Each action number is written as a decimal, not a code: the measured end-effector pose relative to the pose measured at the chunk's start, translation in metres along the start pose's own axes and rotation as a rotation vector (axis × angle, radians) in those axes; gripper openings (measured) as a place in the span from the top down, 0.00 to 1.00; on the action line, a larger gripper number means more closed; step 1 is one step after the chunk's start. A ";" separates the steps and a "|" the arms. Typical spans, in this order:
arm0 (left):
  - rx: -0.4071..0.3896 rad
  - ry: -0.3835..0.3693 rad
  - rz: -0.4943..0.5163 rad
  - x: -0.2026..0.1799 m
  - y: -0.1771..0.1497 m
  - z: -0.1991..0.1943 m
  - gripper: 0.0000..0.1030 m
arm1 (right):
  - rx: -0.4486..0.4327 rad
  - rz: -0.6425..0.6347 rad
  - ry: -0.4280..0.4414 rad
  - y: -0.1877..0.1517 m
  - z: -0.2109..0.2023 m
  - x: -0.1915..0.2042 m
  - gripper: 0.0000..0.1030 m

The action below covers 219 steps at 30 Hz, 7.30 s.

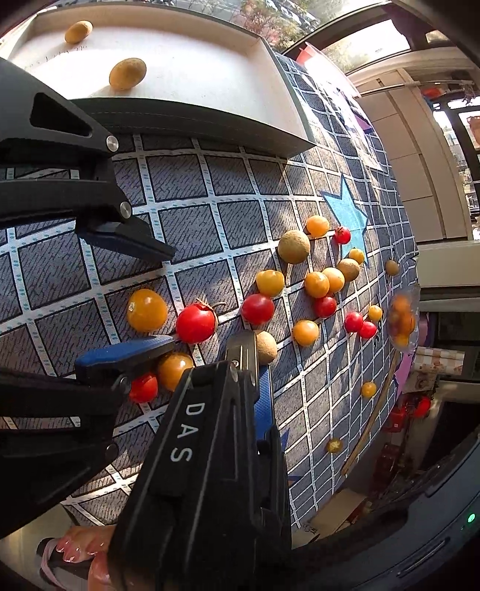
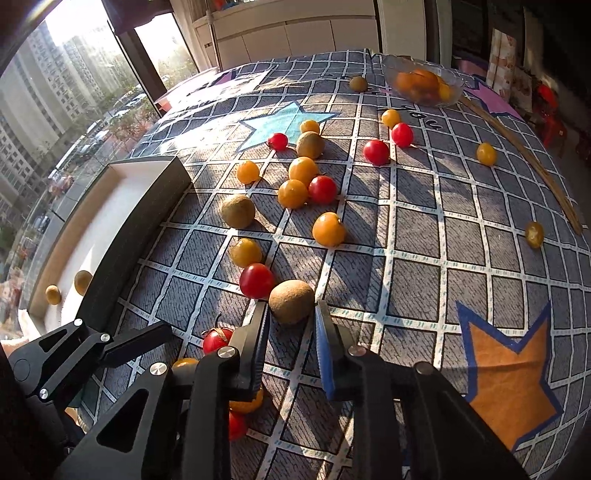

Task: Organize fruits
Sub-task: 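Grasp a yellow tomato with the left gripper while the right gripper holds a kiwi, then place the yellow tomato in the tray with the left gripper while the right gripper drops its kiwi there, then return both grippers over the fruit on the cloth, then grasp a red cherry tomato with the left gripper while the right grasps a yellow tomato, then place both tomatoes into the white tray and open both grippers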

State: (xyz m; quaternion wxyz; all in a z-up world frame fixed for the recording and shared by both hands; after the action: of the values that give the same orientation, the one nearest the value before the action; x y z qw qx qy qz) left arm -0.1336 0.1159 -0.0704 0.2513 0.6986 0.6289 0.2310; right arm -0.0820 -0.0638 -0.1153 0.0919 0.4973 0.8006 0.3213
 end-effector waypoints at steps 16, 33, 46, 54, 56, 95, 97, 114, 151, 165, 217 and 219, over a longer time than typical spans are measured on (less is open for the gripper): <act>-0.016 -0.024 -0.035 0.009 -0.006 -0.029 0.79 | -0.005 0.100 0.015 -0.018 -0.034 -0.016 0.75; -0.112 0.064 -0.145 0.088 -0.003 -0.091 0.79 | -0.017 0.056 0.033 -0.006 -0.055 0.031 0.75; -0.134 0.203 -0.259 0.201 0.003 -0.096 0.78 | -0.021 -0.082 0.107 0.043 -0.036 0.130 0.75; -0.046 0.239 -0.324 0.249 -0.006 -0.060 0.79 | 0.042 -0.127 0.134 0.060 0.011 0.178 0.75; -0.019 0.247 -0.329 0.255 -0.010 -0.050 0.78 | 0.059 -0.131 0.133 0.062 0.024 0.185 0.75; 0.000 0.294 -0.270 0.246 -0.006 -0.043 0.19 | 0.018 -0.098 0.085 0.071 0.029 0.164 0.31; -0.013 0.288 -0.258 0.238 -0.002 -0.049 0.19 | 0.000 -0.085 0.084 0.070 0.019 0.157 0.26; -0.074 0.148 -0.073 0.107 0.036 -0.058 0.19 | -0.010 0.094 -0.073 0.012 -0.038 0.009 0.26; 0.084 0.145 -0.184 0.008 0.038 0.043 0.38 | -0.124 0.266 -0.365 0.039 -0.021 -0.202 0.32; 0.054 0.110 -0.177 0.000 0.046 0.043 0.80 | -0.147 0.232 -0.368 0.060 -0.009 -0.203 0.78; -0.090 0.150 -0.320 0.145 -0.027 -0.089 0.80 | -0.072 0.041 0.023 0.007 -0.058 0.073 0.78; -0.084 0.164 -0.333 0.159 -0.034 -0.090 0.80 | -0.065 0.026 0.049 0.010 -0.053 0.091 0.78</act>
State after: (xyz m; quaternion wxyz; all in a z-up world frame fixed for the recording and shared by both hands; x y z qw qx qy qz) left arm -0.2004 0.2823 -0.0220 0.2630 0.5524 0.7441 0.2683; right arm -0.1441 -0.0054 -0.0524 0.0843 0.4963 0.7854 0.3602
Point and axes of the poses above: each gripper's, at about its wrist camera, not at the fingertips, and z roughly the way its jaws point, x to its left, y to its top, the point moved 10 cm from there along z, roughly the way its jaws point, and after that the axes turned 8 degrees about -x, right-handed, at the moved point
